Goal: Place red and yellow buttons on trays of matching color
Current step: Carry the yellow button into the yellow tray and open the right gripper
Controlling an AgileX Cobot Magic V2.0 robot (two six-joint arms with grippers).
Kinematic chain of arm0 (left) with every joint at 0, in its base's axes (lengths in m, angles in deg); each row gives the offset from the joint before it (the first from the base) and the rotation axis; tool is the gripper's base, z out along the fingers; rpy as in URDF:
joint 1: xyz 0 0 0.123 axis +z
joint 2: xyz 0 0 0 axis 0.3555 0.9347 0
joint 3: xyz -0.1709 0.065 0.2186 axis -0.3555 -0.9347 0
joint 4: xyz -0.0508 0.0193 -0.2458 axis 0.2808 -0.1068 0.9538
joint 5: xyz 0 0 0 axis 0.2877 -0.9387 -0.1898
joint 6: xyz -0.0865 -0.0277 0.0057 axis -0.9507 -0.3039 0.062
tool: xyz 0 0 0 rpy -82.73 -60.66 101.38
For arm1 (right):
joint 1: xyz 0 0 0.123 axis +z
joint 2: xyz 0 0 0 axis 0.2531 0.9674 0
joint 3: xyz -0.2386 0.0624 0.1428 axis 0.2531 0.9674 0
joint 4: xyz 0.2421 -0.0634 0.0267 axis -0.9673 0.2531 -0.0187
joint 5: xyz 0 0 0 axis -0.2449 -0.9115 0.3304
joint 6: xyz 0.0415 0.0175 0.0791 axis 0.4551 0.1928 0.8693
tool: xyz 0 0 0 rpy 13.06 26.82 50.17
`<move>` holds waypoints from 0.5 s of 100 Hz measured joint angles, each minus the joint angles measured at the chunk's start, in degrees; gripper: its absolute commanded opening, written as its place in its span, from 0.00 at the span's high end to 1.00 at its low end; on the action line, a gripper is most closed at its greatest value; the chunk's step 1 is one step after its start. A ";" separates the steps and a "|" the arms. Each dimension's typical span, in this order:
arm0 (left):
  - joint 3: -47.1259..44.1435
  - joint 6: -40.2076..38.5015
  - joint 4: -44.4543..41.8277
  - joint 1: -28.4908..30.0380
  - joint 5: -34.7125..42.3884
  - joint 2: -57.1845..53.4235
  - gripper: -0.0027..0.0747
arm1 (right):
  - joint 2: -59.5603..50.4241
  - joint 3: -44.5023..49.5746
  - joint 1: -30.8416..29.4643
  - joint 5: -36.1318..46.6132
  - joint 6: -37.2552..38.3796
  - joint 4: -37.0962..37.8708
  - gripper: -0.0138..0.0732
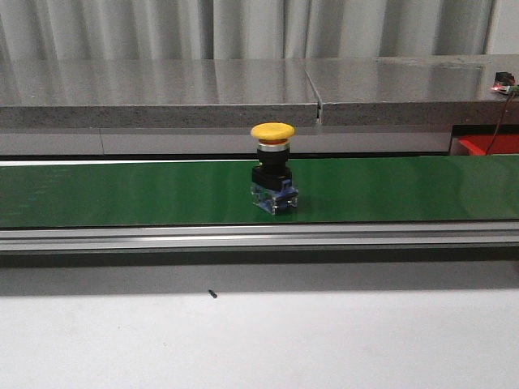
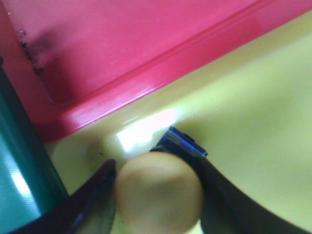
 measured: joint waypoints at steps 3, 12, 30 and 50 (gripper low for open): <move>0.00 0.00 0.00 0.00 0.00 -0.09 0.99 | 0.00 0.00 0.00 0.27 -0.12 -0.08 0.20; 0.00 0.00 0.00 0.00 0.00 -0.09 0.99 | 0.00 0.00 0.00 0.62 -0.49 -0.08 0.20; 0.00 0.00 0.00 0.00 0.00 -0.09 0.99 | -3.65 1.08 0.00 1.46 -0.84 -0.08 0.26; 0.00 0.00 0.00 0.00 0.00 -0.09 0.99 | -10.15 3.90 0.70 2.54 -1.06 -0.08 0.26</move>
